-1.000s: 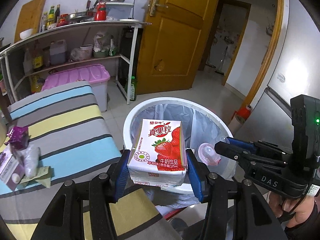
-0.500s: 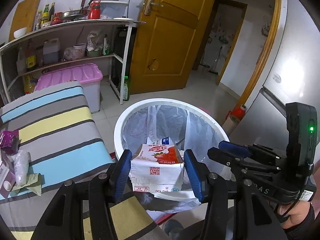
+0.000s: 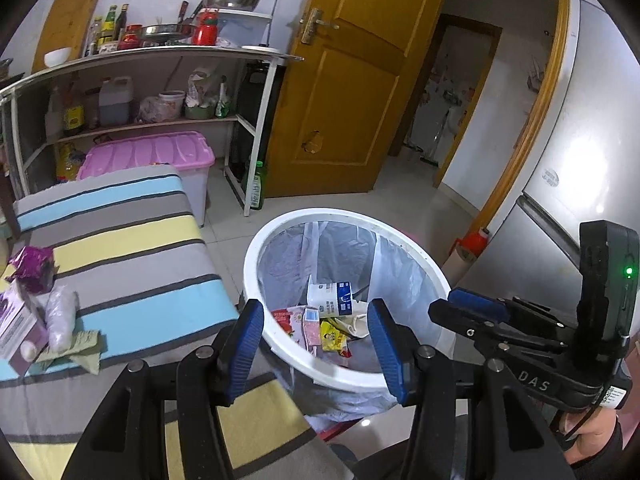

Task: Collect trash
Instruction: 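Open both grippers over the bin to drop the carton and cup, then move both grippers back toward the remaining trash on the table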

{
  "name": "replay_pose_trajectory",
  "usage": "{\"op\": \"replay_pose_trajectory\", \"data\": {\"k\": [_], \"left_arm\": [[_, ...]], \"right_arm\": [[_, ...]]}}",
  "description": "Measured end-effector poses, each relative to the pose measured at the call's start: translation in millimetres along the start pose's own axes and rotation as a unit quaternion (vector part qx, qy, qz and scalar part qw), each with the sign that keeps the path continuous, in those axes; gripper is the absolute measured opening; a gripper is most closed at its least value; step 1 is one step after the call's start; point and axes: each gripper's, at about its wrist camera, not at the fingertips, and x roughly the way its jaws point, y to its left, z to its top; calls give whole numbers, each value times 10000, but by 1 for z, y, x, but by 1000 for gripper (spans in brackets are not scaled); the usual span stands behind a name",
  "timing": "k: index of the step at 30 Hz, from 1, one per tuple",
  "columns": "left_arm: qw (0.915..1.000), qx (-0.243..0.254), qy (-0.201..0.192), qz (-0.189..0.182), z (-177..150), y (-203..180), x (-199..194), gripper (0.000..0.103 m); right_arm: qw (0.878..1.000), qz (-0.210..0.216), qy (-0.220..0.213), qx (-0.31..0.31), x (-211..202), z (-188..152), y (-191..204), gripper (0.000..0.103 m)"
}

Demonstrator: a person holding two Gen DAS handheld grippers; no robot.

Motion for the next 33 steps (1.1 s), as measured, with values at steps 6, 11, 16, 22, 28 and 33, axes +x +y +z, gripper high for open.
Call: {"op": "replay_pose_trajectory", "data": {"k": [6,11,16,22,28,33], "left_arm": [[9997,-1,-151,172,-13,6,-23,54],[9989,-70,-246,381,-25,16,-46,54],[9977,-201,-266,597,-38,30,-65,54],[9950,-390,-308,871,-52,49,-86,54],[9909,-628,-375,1130,-58,69,-102,54],[9866,-820,-427,1345,-55,85,-110,54]], "right_arm": [[9998,168,-55,-95,-9,-4,18,37],[9992,358,-34,-197,-15,-10,37,37],[9978,572,12,-332,-17,-15,58,37],[9955,808,81,-491,-16,-20,82,37],[9927,998,165,-650,-9,-21,103,37],[9910,1084,197,-758,-3,-18,115,37]]}}
